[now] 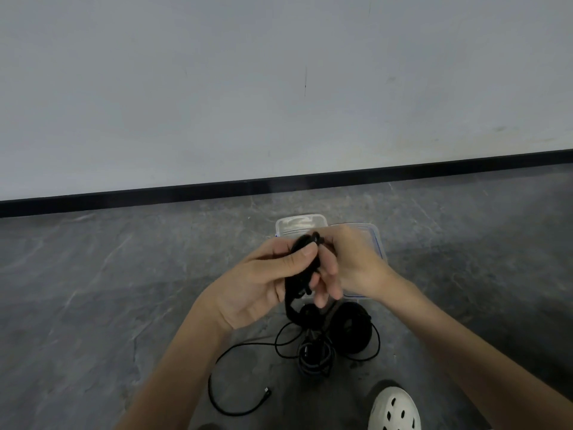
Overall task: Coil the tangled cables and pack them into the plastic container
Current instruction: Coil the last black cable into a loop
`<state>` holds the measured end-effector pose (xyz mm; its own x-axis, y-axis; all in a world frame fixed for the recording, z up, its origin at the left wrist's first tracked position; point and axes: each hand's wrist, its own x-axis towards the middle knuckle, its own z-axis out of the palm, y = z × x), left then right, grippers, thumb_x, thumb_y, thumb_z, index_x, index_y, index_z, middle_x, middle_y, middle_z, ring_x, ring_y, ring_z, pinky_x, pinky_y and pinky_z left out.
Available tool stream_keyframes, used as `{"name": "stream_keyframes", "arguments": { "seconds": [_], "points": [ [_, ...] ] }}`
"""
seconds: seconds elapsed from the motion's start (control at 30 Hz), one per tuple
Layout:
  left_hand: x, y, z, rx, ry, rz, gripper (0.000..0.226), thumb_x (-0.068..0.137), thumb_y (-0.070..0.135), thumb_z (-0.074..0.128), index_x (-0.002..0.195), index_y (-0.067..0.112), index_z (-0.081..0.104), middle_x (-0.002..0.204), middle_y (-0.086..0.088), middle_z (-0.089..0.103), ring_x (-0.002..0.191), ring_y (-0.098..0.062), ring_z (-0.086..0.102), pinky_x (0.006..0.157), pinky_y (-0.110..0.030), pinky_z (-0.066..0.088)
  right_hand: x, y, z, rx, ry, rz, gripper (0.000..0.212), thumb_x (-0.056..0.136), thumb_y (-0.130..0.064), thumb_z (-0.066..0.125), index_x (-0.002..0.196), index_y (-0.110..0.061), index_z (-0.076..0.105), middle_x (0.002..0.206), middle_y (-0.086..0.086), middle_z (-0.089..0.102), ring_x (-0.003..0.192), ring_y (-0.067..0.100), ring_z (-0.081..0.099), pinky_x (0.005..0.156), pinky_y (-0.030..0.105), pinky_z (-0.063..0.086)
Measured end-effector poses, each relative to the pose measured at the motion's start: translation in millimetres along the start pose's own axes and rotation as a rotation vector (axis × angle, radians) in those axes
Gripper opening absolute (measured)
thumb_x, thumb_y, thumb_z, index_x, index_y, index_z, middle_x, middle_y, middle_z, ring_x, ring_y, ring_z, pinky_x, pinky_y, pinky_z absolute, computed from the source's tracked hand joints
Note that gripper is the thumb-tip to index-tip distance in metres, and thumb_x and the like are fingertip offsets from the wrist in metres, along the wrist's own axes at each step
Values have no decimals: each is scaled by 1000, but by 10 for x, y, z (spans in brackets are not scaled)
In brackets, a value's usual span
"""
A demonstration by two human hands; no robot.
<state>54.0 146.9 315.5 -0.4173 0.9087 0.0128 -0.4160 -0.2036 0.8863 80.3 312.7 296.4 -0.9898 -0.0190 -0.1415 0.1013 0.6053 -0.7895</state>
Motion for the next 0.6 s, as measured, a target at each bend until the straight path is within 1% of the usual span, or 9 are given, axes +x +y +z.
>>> {"name": "stream_keyframes", "arguments": {
  "seconds": [0.07, 0.17, 0.23, 0.3, 0.37, 0.43, 0.5, 0.53, 0.6],
  "points": [
    [-11, 14, -38, -107, 69, 37, 23, 89, 37, 63, 88, 15, 72, 77, 0, 69, 64, -7, 62, 65, -14, 50, 0, -1, -5, -29, -23, -12, 20, 88, 11, 47, 83, 3, 64, 79, 25, 65, 80, 37, 63, 77, 49, 51],
    [-24, 29, -89, -252, 178, 106, 22, 83, 35, 72, 85, 13, 73, 74, -1, 67, 64, -8, 61, 64, -15, 51, 10, -14, 2, -68, -49, -46, 30, 85, 15, 41, 89, 3, 67, 84, 21, 66, 84, 34, 60, 80, 45, 48],
    [-12, 36, -88, -299, 252, 138, 17, 84, 29, 69, 83, 13, 74, 75, 0, 68, 65, -7, 62, 66, -16, 53, -18, -35, 15, -109, -112, -66, 26, 85, 16, 40, 81, 5, 63, 84, 25, 61, 82, 35, 55, 74, 39, 42],
    [3, 47, -76, -355, 332, 147, 19, 84, 27, 62, 80, 15, 75, 76, 1, 68, 65, -6, 63, 64, -17, 53, -46, -63, 17, -92, -160, -75, 37, 86, 17, 39, 68, -9, 58, 78, 21, 55, 74, 24, 49, 65, 28, 36],
    [16, 61, -83, -431, 399, 178, 20, 85, 27, 58, 80, 16, 75, 80, 2, 68, 65, -5, 62, 61, -17, 53, -65, -83, 10, -19, -210, -60, 39, 91, 14, 39, 86, -13, 66, 77, 5, 57, 72, 8, 53, 66, 16, 38],
    [30, 71, -97, -512, 472, 220, 26, 90, 26, 55, 81, 15, 76, 84, 1, 69, 67, -6, 64, 62, -17, 54, -75, -112, 32, 23, -250, -85, 29, 94, 8, 42, 103, -9, 63, 76, 0, 55, 69, 10, 51, 67, 23, 40],
    [51, 68, -100, -580, 560, 243, 30, 89, 25, 53, 80, 12, 77, 89, -1, 72, 66, -7, 65, 61, -17, 54, -89, -135, 73, 33, -260, -131, 26, 93, 4, 48, 91, -20, 59, 74, -5, 53, 68, 16, 49, 67, 31, 41],
    [57, 63, -104, -601, 599, 251, 30, 88, 26, 53, 80, 11, 77, 91, -2, 73, 67, -8, 66, 62, -18, 55, -99, -148, 93, 30, -262, -146, 31, 93, 1, 51, 85, -29, 55, 72, -11, 54, 67, 13, 50, 65, 25, 40],
    [71, 45, -112, -645, 643, 267, 29, 89, 28, 53, 89, 8, 74, 98, -4, 73, 72, -10, 69, 63, -18, 55, -113, -166, 121, 11, -277, -162, 32, 91, -1, 52, 83, -33, 50, 70, -8, 55, 64, 12, 50, 61, 20, 38]
  ]
}}
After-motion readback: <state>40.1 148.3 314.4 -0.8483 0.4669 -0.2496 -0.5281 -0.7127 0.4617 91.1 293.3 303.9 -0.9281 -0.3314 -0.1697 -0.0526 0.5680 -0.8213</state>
